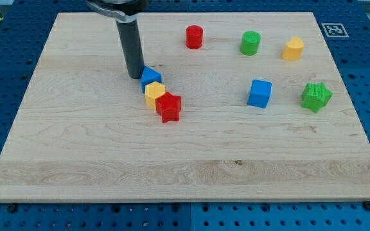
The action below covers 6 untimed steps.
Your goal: Move the red circle right to the blue triangle
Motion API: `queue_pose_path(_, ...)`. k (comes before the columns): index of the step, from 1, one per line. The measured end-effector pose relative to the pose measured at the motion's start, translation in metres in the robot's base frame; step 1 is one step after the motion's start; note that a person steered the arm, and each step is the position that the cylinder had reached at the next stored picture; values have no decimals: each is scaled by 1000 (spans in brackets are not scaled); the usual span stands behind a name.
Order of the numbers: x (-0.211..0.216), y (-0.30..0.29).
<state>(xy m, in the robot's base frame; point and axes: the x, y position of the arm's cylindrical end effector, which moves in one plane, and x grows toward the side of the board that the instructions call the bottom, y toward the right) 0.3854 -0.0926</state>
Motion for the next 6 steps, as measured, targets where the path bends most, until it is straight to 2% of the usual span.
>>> queue_pose_path(2, 3, 3)
queue_pose_path(5, -114, -18)
queue_pose_path(6, -123, -3)
